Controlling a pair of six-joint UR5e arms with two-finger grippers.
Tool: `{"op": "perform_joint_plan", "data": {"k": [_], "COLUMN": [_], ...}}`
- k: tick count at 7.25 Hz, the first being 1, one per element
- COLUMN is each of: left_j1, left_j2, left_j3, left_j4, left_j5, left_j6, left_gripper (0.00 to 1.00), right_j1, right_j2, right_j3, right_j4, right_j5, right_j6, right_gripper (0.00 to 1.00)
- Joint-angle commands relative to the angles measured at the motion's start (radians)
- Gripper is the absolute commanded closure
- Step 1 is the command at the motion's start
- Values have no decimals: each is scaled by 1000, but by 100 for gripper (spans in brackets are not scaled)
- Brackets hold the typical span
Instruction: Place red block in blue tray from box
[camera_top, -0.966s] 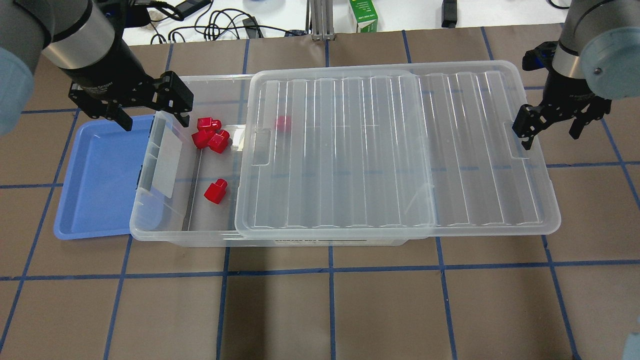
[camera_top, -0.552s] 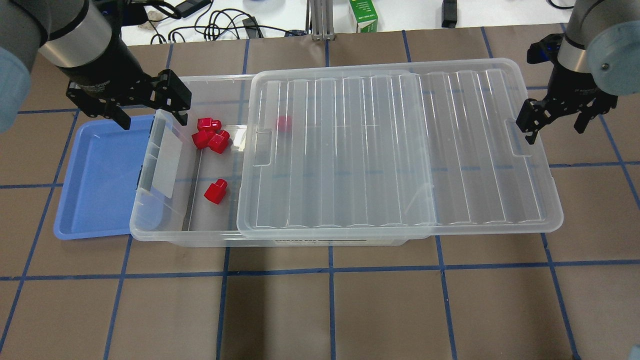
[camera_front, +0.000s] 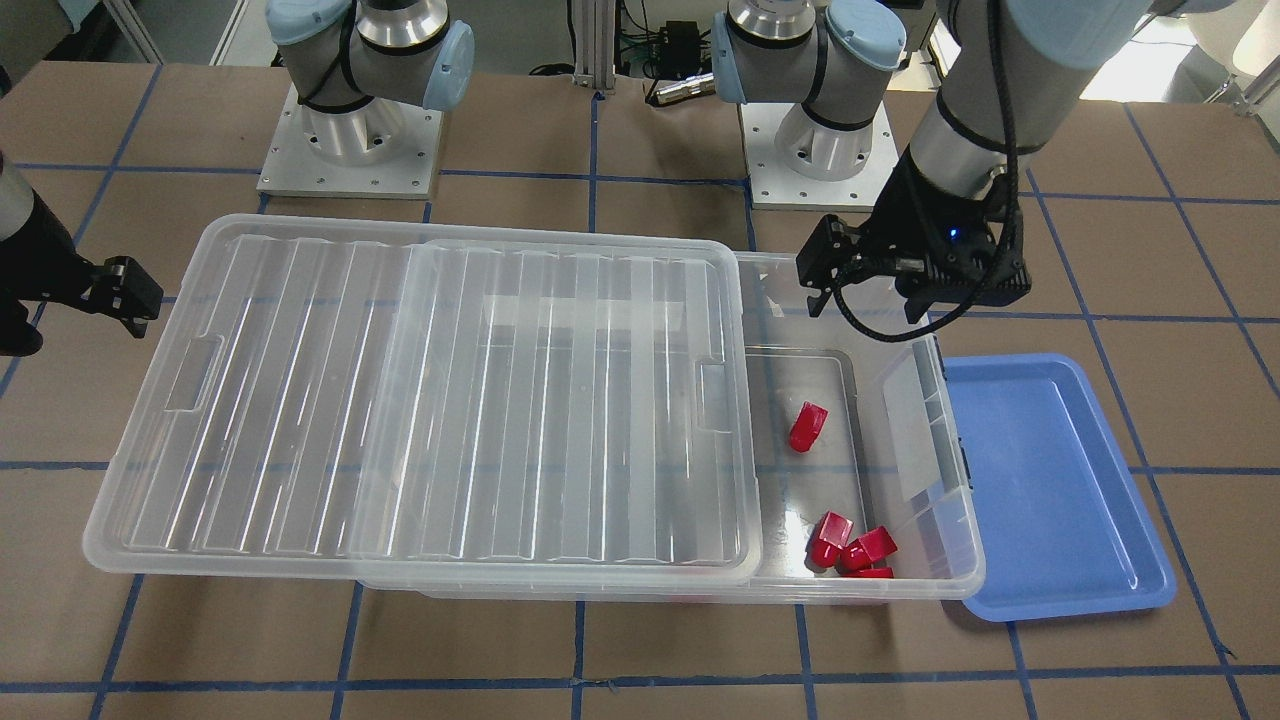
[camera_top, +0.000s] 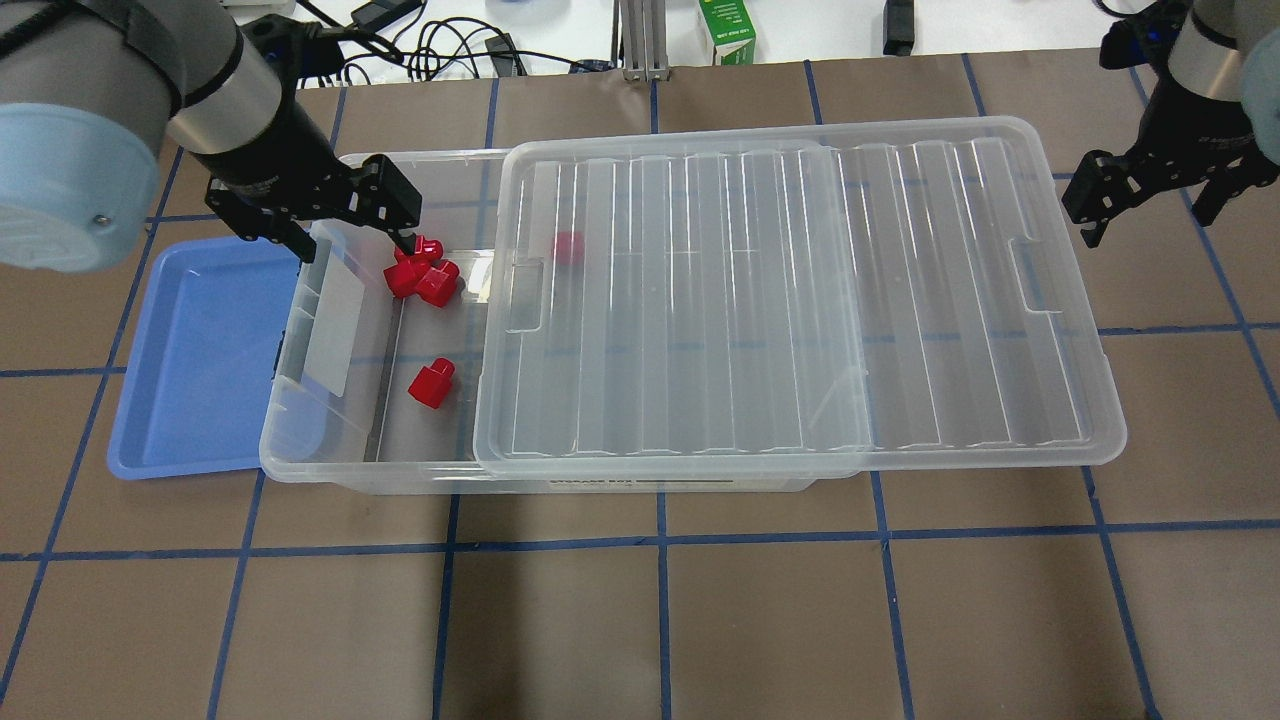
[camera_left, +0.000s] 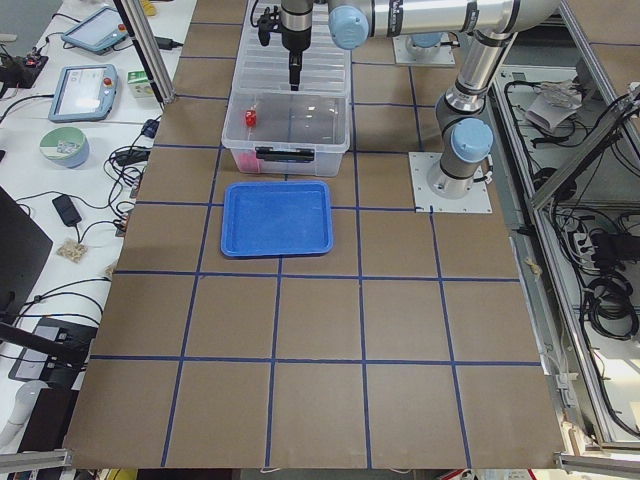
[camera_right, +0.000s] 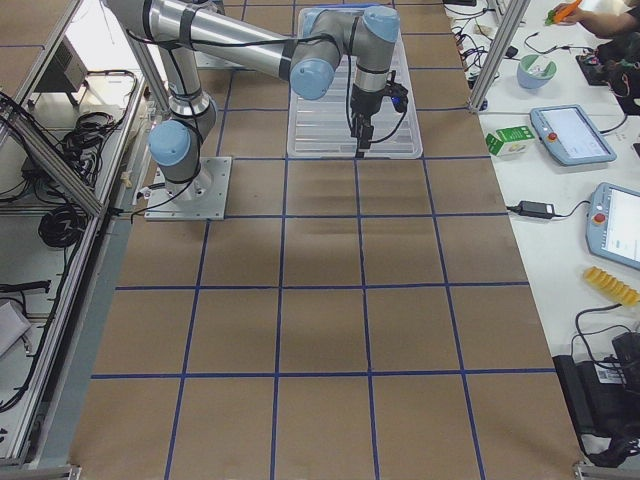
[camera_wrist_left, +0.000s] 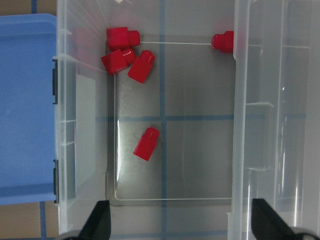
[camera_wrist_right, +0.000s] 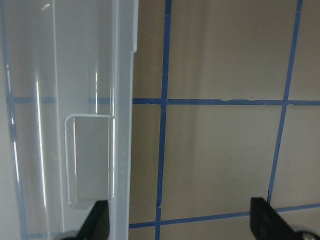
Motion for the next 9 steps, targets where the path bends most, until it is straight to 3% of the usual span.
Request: {"op": "perform_joint_plan", "data": {"k": [1,3,4,9], "left_j1": [1,2,2,19], "left_j2": [-22,-34,-50,-162], "left_j3": [-138,-192,-233,-283], "left_j4": [157,187,196,260], "left_j5": [8,9,7,9], "left_j6": [89,87,70,10], "left_gripper": [0,0,0,2], "right_j1": [2,46,59,65], "right_j2": [-3,-6,0,7], "right_j3": [-46,-129,-150,-151], "right_j4": [2,31,87,90], "right_j5": [58,156,152,158], "right_j6": [170,290,290,290], "right_gripper": [0,0,0,0]}}
